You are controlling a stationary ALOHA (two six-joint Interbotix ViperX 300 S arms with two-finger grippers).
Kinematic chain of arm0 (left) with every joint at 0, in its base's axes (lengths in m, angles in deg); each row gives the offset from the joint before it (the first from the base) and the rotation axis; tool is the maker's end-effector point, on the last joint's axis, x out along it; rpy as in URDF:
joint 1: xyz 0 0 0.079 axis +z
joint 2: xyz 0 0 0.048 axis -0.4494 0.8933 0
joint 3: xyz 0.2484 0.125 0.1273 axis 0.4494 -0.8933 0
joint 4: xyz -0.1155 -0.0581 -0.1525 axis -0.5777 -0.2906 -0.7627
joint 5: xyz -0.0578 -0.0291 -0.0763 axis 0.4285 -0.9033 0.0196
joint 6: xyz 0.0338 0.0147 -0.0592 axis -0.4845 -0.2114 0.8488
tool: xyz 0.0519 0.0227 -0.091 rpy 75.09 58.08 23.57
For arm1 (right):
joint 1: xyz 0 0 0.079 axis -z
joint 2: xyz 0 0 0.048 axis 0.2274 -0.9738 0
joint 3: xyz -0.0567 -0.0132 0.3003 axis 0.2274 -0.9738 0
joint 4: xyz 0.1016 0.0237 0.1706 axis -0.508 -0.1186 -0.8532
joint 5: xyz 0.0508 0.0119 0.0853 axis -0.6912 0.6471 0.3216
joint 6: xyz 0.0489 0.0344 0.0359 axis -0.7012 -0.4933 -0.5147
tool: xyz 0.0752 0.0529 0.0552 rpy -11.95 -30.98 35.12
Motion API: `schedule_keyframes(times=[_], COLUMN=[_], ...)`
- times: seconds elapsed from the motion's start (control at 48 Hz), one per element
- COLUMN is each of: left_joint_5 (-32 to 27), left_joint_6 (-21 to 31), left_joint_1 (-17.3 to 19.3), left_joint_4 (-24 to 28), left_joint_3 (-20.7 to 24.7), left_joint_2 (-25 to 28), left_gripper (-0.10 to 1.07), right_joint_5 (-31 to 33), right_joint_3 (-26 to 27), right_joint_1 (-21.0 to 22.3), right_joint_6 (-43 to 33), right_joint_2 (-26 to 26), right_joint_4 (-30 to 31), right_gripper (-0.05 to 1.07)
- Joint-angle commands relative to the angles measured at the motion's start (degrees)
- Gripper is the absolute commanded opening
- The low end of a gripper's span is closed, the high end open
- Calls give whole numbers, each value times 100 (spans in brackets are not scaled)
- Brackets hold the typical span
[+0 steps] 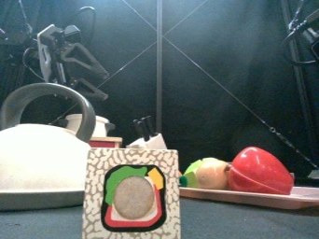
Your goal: Grab bowl
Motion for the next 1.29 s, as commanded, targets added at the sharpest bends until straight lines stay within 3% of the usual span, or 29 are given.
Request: schedule_keyframes(times=[0.0, 0.75, 1.083, 1.271], left_joint_5=[62, 62, 62, 62], left_joint_6=[-9, -9, -9, -9], left_joint_1=[-9, -9, -9, -9], left_joint_4=[-9, 0, -9, 0], left_joint_3=[70, 70, 70, 70], left_joint_2=[-18, 0, 0, 0], left_gripper=[94, 94, 94, 94], right_joint_5=[0, 0, 141, 158], right_joint_3=[62, 88, -62, -422], right_joint_1=[26, 193, 554, 1292], right_joint_6=[0, 0, 0, 0], right_joint_2=[141, 281, 1090, 1723], right_joint_4=[9, 105, 1028, 1151], right_gripper=[93, 93, 93, 93])
